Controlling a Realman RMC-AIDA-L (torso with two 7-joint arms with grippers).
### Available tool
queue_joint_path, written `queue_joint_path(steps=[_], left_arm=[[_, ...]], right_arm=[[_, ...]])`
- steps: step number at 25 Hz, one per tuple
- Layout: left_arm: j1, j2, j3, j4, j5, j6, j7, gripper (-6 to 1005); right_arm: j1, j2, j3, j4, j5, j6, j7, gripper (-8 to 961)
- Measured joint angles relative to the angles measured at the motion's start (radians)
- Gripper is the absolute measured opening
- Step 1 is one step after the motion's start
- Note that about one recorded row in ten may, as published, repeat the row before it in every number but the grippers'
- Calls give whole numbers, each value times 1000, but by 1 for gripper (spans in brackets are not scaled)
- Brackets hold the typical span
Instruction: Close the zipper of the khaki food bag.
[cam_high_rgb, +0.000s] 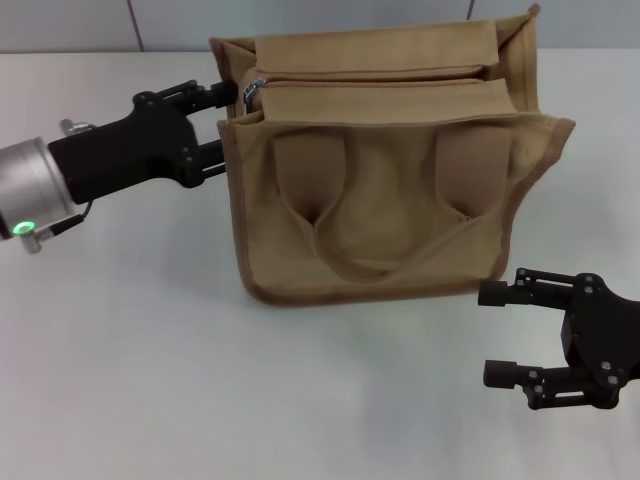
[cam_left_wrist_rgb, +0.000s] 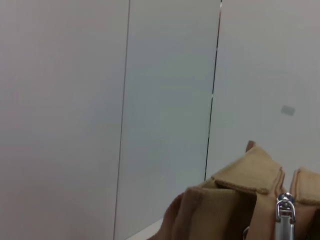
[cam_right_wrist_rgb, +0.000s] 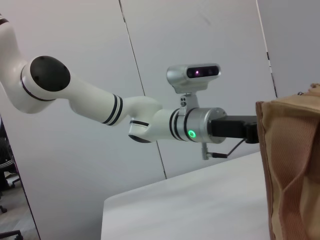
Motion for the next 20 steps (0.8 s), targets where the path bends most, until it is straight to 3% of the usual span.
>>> queue_joint_path(steps=[2, 7, 10, 20], left_arm=[[-8, -3, 10, -2, 0, -15, 2, 691], [-9, -3, 19, 0, -4, -16, 6, 695], [-1, -3, 12, 2, -12, -7, 10, 505], [5, -2, 11, 1, -45, -3, 10, 236]], right_arm=[[0, 1, 1, 0, 0, -1, 0, 819], [0, 1, 2, 0, 0, -3, 1, 819], [-2, 0, 4, 0, 0, -4, 1, 819], [-5, 0, 14, 0, 0, -15, 1, 819]])
